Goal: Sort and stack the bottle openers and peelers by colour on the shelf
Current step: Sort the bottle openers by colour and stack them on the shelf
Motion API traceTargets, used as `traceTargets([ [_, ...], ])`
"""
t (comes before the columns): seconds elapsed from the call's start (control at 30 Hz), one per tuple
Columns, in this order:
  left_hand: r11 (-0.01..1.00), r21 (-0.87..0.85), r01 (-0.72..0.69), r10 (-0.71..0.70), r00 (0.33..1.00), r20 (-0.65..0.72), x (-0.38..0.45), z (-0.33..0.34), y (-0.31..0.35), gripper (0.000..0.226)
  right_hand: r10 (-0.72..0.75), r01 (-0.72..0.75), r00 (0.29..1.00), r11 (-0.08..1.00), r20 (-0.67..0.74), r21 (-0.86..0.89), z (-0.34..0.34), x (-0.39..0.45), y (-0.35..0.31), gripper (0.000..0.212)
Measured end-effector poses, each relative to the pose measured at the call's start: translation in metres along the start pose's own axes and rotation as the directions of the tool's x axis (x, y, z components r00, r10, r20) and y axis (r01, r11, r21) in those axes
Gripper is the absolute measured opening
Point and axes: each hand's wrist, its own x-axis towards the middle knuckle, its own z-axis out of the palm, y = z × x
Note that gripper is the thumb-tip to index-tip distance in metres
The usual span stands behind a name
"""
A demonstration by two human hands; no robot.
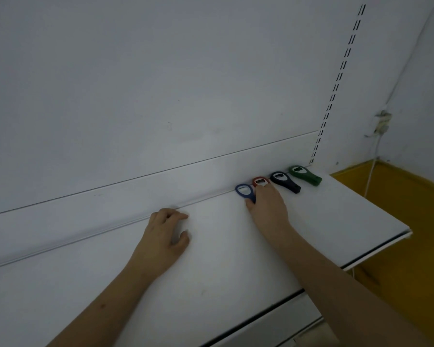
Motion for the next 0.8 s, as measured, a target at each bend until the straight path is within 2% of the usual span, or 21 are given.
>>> traceTargets([
  [0.4, 1.000, 0.023, 0.016, -0.016, 1.000, -0.007, 0.000, 0.001, 0.002, 0.054, -0.002, 0.004, 0.998, 0.999, 0.067, -0.031, -0.001, -0.004, 0.000, 0.028],
  [0.53, 1.000, 0.019, 0.015, -0.015, 1.000, 0.007, 0.000, 0.000, 0.002, 0.053, -0.090, 0.088, 0.995, 0.995, -0.051, -0.048, -0.020, -0.013, -0.020, 0.043],
  [0.67, 1.000, 0.010, 0.008, -0.009, 0.998, 0.068, -0.008, -0.012, 0.012, 0.058, -0.321, 0.335, 0.942, 0.913, -0.099, 0.232, -0.043, -0.021, -0.092, 0.049],
  [0.73, 0.999, 0.036, 0.015, -0.017, 0.997, 0.081, -0.021, -0.024, 0.014, 0.060, -0.431, 0.437, 0.896, 0.809, -0.110, 0.394, -0.050, -0.027, -0.136, 0.050],
  [0.8, 0.995, 0.069, 0.078, -0.080, 0.996, 0.028, -0.042, -0.041, 0.007, 0.057, -0.524, 0.487, 0.847, 0.695, -0.091, 0.529, -0.053, -0.036, -0.180, 0.052],
])
